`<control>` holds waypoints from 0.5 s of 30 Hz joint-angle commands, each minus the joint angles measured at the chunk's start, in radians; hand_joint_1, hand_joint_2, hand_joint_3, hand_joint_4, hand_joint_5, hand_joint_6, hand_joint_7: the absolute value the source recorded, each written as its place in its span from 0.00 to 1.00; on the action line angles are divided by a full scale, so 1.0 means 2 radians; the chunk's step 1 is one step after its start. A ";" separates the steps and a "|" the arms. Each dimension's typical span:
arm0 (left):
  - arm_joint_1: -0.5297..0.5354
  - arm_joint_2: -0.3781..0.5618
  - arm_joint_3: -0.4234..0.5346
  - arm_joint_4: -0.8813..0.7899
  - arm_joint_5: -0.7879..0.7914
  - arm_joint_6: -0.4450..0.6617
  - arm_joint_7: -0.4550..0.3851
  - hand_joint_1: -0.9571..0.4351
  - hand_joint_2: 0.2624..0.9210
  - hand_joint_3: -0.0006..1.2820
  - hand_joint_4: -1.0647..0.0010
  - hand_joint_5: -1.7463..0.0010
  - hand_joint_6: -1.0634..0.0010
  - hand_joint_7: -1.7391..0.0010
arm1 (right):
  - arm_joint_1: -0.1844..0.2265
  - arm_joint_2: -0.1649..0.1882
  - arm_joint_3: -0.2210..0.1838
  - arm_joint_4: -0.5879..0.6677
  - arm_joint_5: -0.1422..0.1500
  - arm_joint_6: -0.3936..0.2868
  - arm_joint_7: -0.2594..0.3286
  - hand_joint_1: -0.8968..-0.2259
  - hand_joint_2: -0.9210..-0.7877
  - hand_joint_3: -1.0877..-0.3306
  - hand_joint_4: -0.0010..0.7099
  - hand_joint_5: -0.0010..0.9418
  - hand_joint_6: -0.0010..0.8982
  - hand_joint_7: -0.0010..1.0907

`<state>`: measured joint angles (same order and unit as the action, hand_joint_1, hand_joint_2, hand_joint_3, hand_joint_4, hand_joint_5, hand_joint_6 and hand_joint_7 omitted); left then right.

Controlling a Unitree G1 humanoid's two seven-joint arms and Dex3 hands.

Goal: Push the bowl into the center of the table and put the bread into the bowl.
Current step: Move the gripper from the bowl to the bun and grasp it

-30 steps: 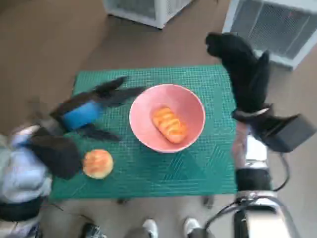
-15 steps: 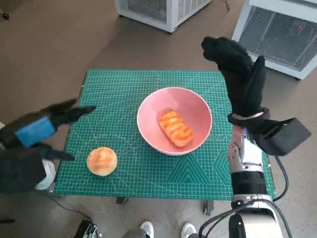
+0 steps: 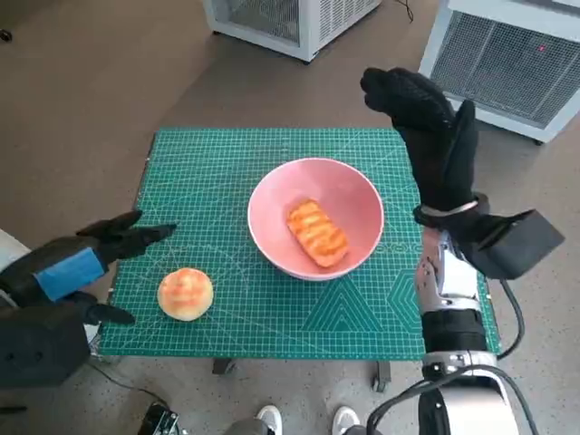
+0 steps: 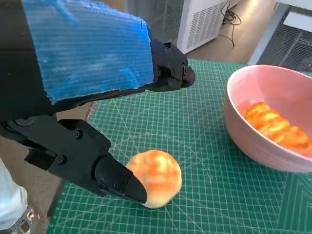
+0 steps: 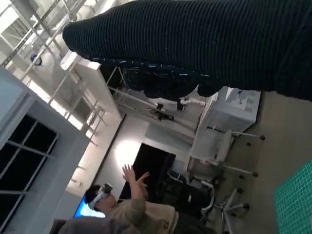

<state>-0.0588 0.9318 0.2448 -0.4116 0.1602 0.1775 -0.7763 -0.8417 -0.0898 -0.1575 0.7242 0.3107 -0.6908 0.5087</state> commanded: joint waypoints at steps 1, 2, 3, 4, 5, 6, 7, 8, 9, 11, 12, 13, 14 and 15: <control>0.006 -0.014 -0.016 0.003 0.006 -0.008 0.018 0.52 0.71 0.00 0.93 0.99 0.75 1.00 | -0.002 0.002 0.001 0.011 -0.001 0.003 0.007 0.38 0.00 0.47 0.29 0.00 0.09 0.45; 0.006 -0.017 -0.021 0.006 0.008 -0.011 0.023 0.52 0.71 0.00 0.92 0.99 0.75 1.00 | -0.002 0.002 0.001 0.012 -0.001 0.002 0.008 0.38 0.00 0.47 0.29 0.00 0.09 0.45; 0.006 -0.018 -0.024 0.008 0.010 -0.012 0.026 0.52 0.71 0.00 0.92 0.99 0.74 0.99 | -0.003 0.002 0.001 0.013 -0.001 0.002 0.009 0.38 0.00 0.47 0.29 0.00 0.08 0.45; 0.006 -0.022 -0.031 0.011 0.014 -0.015 0.031 0.53 0.71 0.00 0.92 0.99 0.74 0.99 | -0.003 0.003 0.001 0.014 -0.001 0.001 0.010 0.38 0.00 0.47 0.29 0.00 0.08 0.46; 0.006 -0.024 -0.035 0.014 0.016 -0.017 0.035 0.53 0.71 0.00 0.91 0.99 0.74 0.99 | -0.003 0.003 0.001 0.015 -0.001 0.001 0.011 0.38 0.00 0.47 0.29 0.00 0.08 0.46; 0.005 -0.027 -0.042 0.019 0.021 -0.020 0.039 0.54 0.71 0.00 0.91 0.99 0.73 0.99 | -0.004 0.003 0.001 0.016 -0.001 0.000 0.013 0.38 0.00 0.47 0.29 0.00 0.08 0.46; 0.005 -0.029 -0.046 0.023 0.025 -0.022 0.043 0.54 0.71 0.00 0.91 0.99 0.73 0.99 | -0.004 0.002 0.001 0.017 -0.001 -0.001 0.014 0.38 0.00 0.47 0.29 0.00 0.08 0.46; 0.004 -0.032 -0.053 0.029 0.031 -0.025 0.047 0.55 0.71 0.00 0.90 0.99 0.73 0.99 | -0.004 0.002 0.001 0.018 -0.001 -0.002 0.015 0.38 0.00 0.46 0.29 0.00 0.07 0.46; 0.003 -0.033 -0.058 0.033 0.035 -0.028 0.051 0.55 0.71 0.00 0.90 0.99 0.72 0.99 | -0.005 0.002 0.000 0.018 -0.001 -0.003 0.016 0.38 0.00 0.46 0.29 0.00 0.07 0.46; 0.000 -0.037 -0.071 0.046 0.047 -0.034 0.061 0.55 0.71 0.00 0.89 0.99 0.72 0.99 | -0.005 0.002 0.000 0.020 -0.001 -0.004 0.017 0.38 0.00 0.46 0.29 0.00 0.07 0.46; -0.002 -0.039 -0.077 0.053 0.054 -0.038 0.067 0.55 0.71 0.00 0.89 0.99 0.72 0.99 | -0.006 0.001 0.000 0.022 -0.001 -0.005 0.018 0.38 0.00 0.46 0.29 0.00 0.07 0.46; -0.003 -0.042 -0.084 0.062 0.061 -0.044 0.073 0.55 0.71 0.00 0.88 0.99 0.71 0.99 | -0.006 0.001 -0.001 0.023 0.000 -0.005 0.019 0.37 0.00 0.46 0.29 0.00 0.06 0.46; -0.005 -0.043 -0.089 0.068 0.065 -0.048 0.077 0.55 0.71 0.00 0.88 0.99 0.71 0.99 | -0.007 0.001 -0.001 0.024 0.000 -0.005 0.020 0.37 0.00 0.46 0.29 0.00 0.06 0.46; -0.007 -0.046 -0.095 0.076 0.071 -0.052 0.082 0.56 0.71 0.00 0.87 0.99 0.70 0.99 | -0.007 0.000 -0.002 0.024 0.001 -0.005 0.021 0.37 0.00 0.46 0.29 0.00 0.06 0.47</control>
<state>-0.0589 0.8530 0.0889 -0.3006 0.2676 0.1023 -0.6433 -0.8479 -0.0892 -0.1575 0.7537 0.3109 -0.7003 0.5371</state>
